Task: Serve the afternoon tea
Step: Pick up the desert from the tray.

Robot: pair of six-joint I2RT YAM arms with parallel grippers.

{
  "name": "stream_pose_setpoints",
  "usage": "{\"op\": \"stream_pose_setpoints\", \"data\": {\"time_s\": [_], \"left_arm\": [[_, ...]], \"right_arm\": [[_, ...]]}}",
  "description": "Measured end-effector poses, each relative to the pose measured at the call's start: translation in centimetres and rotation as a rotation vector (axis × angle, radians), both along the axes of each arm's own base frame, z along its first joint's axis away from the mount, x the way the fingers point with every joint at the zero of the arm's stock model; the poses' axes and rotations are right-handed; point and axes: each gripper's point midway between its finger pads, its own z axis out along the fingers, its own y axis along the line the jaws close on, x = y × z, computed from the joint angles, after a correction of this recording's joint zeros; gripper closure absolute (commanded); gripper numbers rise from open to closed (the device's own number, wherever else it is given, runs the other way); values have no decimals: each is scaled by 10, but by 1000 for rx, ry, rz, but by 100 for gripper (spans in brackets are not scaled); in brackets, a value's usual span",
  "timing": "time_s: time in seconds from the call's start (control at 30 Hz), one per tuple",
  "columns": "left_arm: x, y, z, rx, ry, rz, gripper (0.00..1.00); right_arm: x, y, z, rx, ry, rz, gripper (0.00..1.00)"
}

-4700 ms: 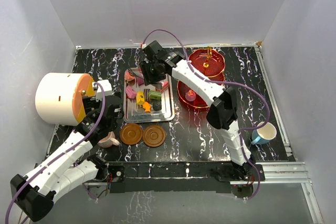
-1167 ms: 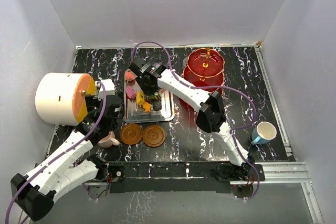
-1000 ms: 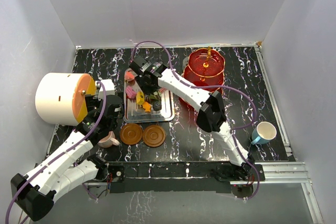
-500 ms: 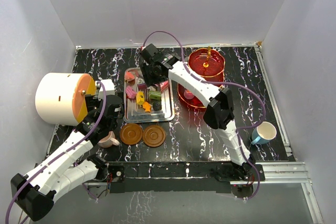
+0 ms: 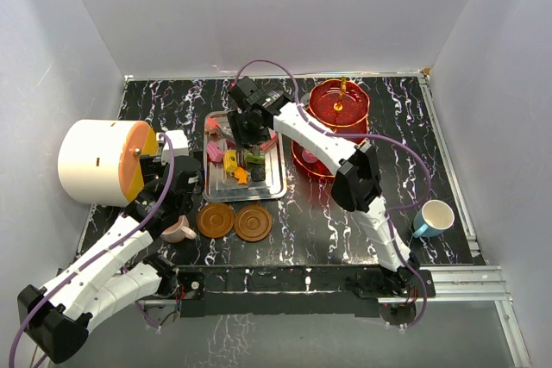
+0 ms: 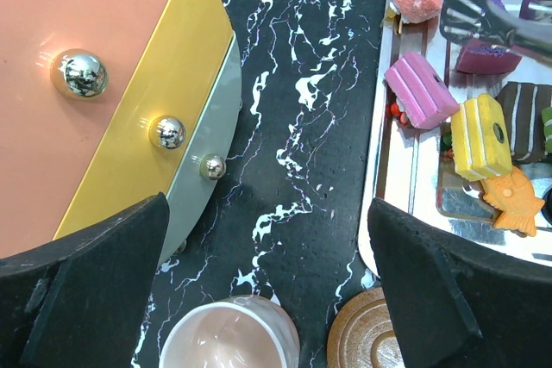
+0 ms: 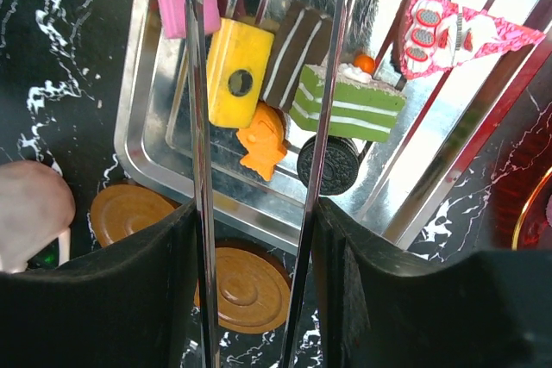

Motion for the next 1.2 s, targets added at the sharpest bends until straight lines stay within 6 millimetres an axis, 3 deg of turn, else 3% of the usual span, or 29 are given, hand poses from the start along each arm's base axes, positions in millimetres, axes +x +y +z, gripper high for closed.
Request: {"op": "stream_pose_setpoints", "data": {"time_s": [0.33, 0.63, 0.93, 1.2], "left_arm": [[0, 0, 0, -1, 1, -2, 1], [0, -1, -1, -3, 3, -6, 1], [0, -1, -2, -1, 6, -6, 1], [0, -2, -2, -1, 7, -7, 1]], "right_arm": [[-6, -7, -19, -62, 40, -4, 57], [-7, -6, -22, -75, 37, -1, 58], [-9, -3, -30, -100, 36, 8, 69], [-7, 0, -23, -83, 17, -3, 71]]}}
